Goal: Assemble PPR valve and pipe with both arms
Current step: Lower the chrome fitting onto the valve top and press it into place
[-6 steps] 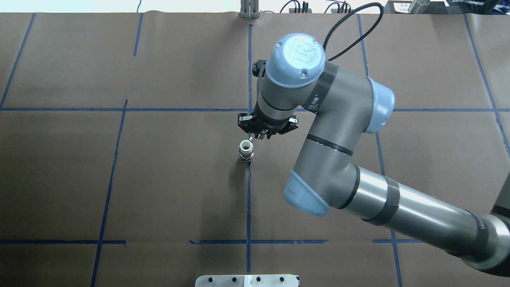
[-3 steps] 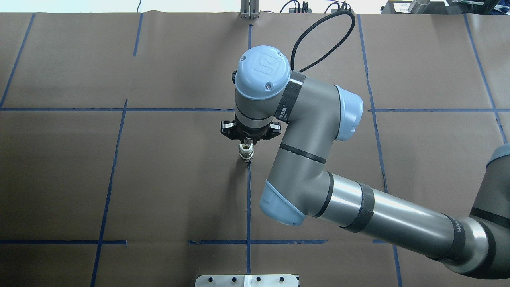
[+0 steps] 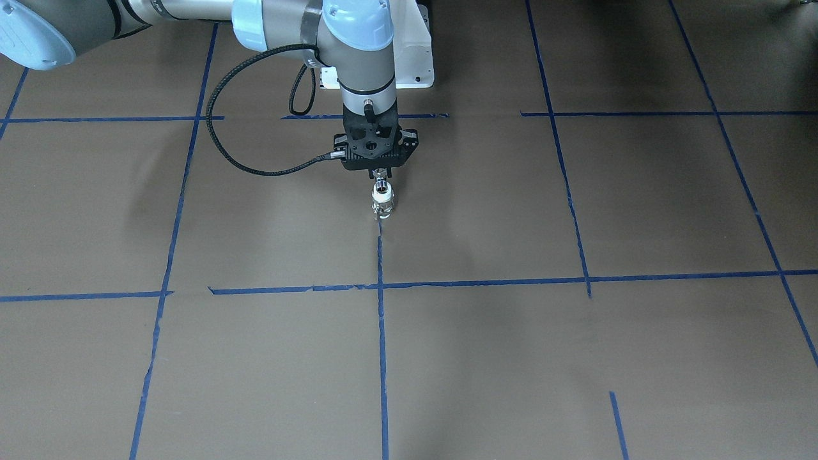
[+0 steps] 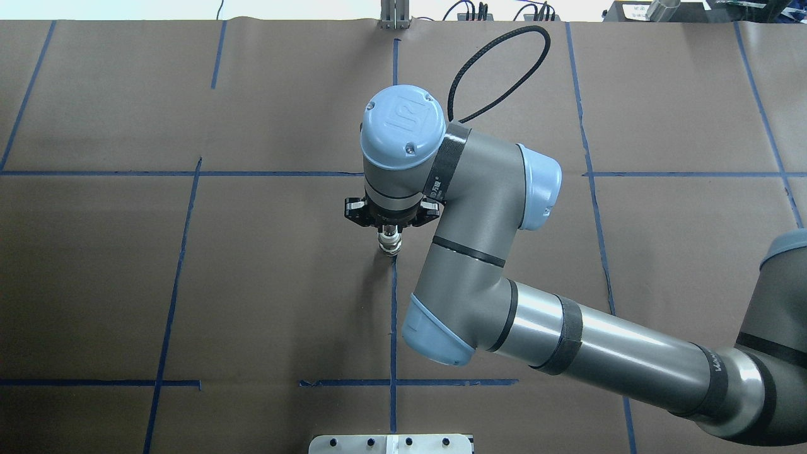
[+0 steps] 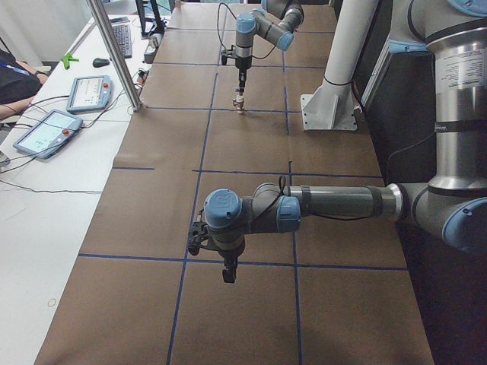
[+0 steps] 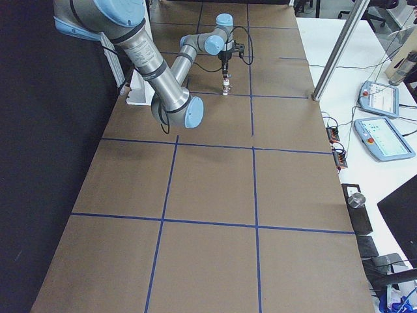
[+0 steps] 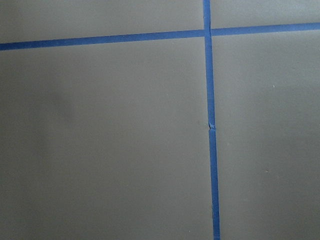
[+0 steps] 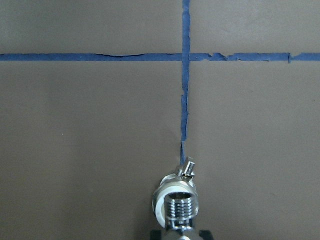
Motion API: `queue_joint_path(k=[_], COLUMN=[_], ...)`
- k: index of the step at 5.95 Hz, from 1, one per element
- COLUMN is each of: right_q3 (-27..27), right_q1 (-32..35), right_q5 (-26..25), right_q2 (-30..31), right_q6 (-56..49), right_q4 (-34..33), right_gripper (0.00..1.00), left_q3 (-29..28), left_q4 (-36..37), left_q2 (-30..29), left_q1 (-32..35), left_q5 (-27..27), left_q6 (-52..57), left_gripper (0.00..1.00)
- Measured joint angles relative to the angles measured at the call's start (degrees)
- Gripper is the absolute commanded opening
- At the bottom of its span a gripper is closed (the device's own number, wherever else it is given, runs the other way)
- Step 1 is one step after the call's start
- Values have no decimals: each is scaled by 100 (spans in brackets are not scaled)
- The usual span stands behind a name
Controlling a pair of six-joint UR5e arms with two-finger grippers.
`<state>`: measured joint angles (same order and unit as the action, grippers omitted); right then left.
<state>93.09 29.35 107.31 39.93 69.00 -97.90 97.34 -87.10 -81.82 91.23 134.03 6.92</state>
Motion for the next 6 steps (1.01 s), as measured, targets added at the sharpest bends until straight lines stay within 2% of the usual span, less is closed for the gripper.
queue_joint_path(k=[5, 6], right_q3=[-102, -115], right_q1=[-64, -108], right_q5=[-67, -105], right_q2=[2, 5], right_q6=[0, 0], right_q4=[-1, 2], right_gripper=[0, 3], left_q3=[2, -2], left_q4=[0, 0], left_q2=[-1, -1], left_q1=[0, 0], left_q5=[-2, -6], left_q6=[-6, -7], left_gripper=[100, 100])
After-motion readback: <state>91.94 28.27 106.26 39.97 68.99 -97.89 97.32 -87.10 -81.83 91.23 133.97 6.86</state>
